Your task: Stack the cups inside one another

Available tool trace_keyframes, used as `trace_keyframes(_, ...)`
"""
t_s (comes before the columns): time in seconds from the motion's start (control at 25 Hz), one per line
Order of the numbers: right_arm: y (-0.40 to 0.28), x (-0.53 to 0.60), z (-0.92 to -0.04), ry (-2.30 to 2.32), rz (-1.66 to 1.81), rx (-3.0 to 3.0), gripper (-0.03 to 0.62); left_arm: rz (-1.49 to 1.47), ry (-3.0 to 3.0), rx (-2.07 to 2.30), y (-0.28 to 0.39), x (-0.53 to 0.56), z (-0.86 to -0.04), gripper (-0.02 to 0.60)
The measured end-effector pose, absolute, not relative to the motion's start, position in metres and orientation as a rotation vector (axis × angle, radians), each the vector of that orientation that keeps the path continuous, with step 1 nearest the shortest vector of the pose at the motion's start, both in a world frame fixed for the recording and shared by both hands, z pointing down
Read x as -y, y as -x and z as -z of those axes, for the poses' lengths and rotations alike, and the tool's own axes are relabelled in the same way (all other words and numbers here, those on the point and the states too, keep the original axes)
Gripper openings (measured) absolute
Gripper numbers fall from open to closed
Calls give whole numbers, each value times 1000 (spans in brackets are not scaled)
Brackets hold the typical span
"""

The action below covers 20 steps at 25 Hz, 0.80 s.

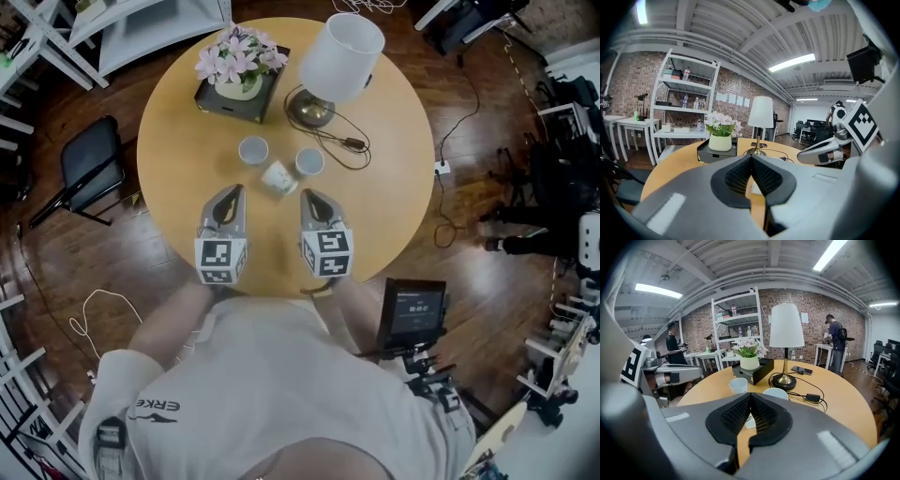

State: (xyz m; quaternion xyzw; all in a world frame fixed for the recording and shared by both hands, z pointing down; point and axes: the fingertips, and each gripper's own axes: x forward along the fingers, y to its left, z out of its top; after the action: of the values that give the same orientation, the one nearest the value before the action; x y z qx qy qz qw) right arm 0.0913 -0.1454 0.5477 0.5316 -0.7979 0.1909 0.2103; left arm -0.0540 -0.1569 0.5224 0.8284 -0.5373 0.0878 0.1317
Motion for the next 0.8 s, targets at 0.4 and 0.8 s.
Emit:
trace_keyframes(0.4,-103,168,-597,-1449,-576,2153,15,-355,-2342,1498,39,175,-578,2)
trace_keyframes(0.8,-112,172,-628,-1426,-608,2094,72,-394,-2322,1453,26,181,-603,2)
